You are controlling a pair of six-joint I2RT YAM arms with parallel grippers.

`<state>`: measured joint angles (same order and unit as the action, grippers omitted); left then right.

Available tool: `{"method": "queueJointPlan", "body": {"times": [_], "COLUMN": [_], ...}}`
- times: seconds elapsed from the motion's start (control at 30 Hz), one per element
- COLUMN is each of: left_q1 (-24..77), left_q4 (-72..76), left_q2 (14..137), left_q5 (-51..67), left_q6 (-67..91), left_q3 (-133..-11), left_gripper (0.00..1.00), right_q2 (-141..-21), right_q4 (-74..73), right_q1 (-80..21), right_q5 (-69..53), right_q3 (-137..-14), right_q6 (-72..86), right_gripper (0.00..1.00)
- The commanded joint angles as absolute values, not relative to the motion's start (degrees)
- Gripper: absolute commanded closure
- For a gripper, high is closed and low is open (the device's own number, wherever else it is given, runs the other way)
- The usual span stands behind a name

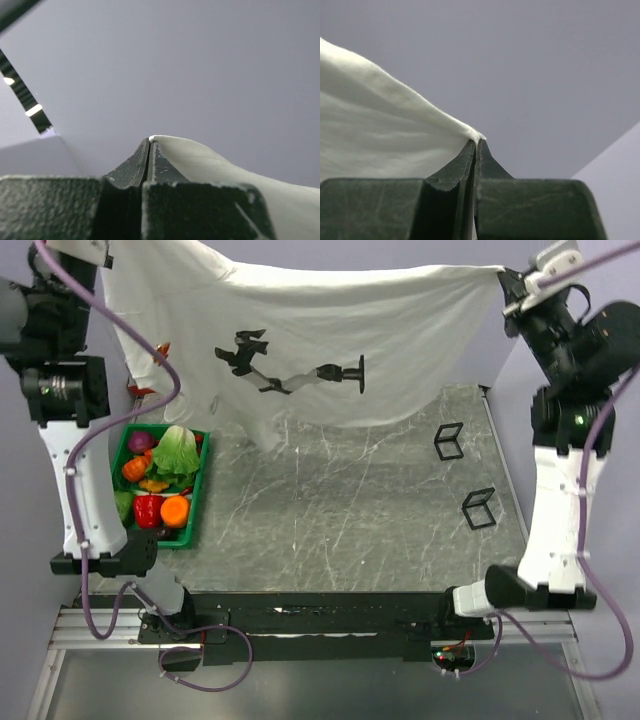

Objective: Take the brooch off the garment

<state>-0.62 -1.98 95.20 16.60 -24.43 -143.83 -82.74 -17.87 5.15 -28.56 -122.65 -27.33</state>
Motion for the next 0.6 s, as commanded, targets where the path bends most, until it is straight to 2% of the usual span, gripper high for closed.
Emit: {"method": "queueJointPlan", "body": {"times": [0.0, 0.23, 0.33, 0.57], "left_q1": [1.91, 3.87, 3.87, 4.04], "left_q4": [0.18, -4.39, -6.06, -8.1], "left_q2": [88.86, 84.64, 82.45, 75.42], "left_q5": [14.68, 14.76, 15.55, 23.02], "left_q6": [-31.1, -30.77, -28.92, -29.71], "left_q3": [-145.02, -141.95, -136.08, -104.98], "left_gripper": [0.99, 0.99, 0.99, 0.99], "right_q2": [-74.19, -61.89, -59.6, -55.9], "right_q4": [-13.63, -14.5, -15.64, -17.75], "right_q1": [5.89, 5.98, 5.98, 5.98], "right_q5": [-25.58, -25.84, -25.14, -24.0], "right_q3": [-116.56, -101.88, -96.69, -80.17], "right_q6": [-26.37, -27.15, -28.82, -32.86], "right_gripper": [1.0, 1.0, 1.0, 1.0]}}
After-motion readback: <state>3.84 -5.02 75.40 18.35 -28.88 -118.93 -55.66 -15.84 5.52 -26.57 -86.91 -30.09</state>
